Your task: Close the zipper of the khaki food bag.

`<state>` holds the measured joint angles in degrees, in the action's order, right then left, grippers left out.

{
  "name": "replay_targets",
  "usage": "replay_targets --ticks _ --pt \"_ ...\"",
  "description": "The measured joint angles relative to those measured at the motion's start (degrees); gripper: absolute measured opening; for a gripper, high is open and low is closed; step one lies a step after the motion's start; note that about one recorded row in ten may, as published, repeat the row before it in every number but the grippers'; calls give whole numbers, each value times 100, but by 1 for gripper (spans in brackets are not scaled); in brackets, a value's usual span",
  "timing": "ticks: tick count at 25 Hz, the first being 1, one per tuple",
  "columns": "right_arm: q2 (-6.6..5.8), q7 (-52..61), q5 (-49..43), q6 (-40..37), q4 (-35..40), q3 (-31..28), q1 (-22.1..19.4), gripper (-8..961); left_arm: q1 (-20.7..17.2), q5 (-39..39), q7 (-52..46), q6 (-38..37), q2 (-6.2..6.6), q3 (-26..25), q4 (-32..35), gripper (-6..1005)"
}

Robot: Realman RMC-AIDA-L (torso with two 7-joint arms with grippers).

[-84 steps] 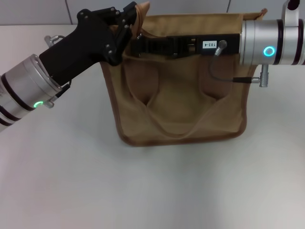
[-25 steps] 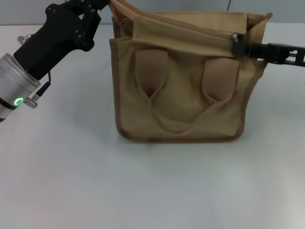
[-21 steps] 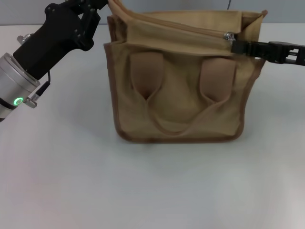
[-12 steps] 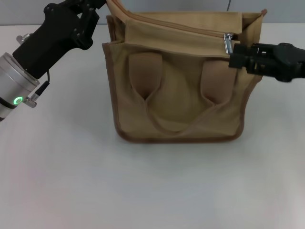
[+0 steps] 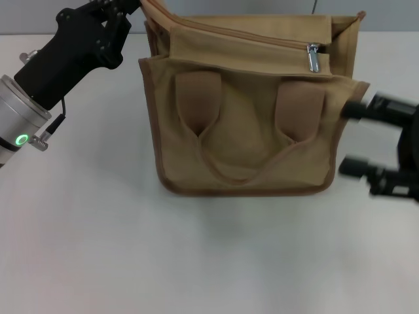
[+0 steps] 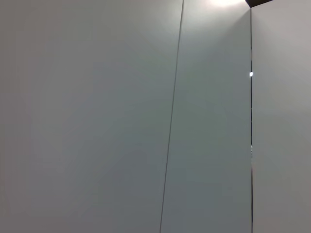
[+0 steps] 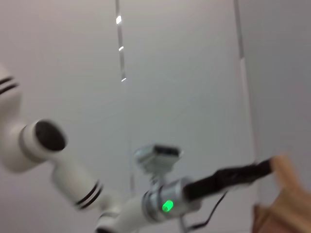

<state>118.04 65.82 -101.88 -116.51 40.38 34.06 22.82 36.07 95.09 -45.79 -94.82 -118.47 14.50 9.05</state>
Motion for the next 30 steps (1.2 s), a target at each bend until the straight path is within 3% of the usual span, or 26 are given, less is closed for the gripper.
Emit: replay_targets --ticks 7,19,25,27,30 --pt "-4 -420 -1011 78 -418 44 139 760 -65 0 -211 79 -1 -49 0 34" --pt "11 -429 -1113 472 -603 96 363 760 -392 -228 -467 242 -1 -52 29 85" --pt "18 -404 -1118 673 -796 188 546 760 -760 -178 -1311 -38 30 185 688 110" --pt "24 -402 -1120 722 -851 192 586 760 -940 -146 -1667 -157 67 382 1058 306" --pt "26 -409 -1120 790 -976 192 659 760 -1274 -137 -2204 -596 311 1066 1655 424"
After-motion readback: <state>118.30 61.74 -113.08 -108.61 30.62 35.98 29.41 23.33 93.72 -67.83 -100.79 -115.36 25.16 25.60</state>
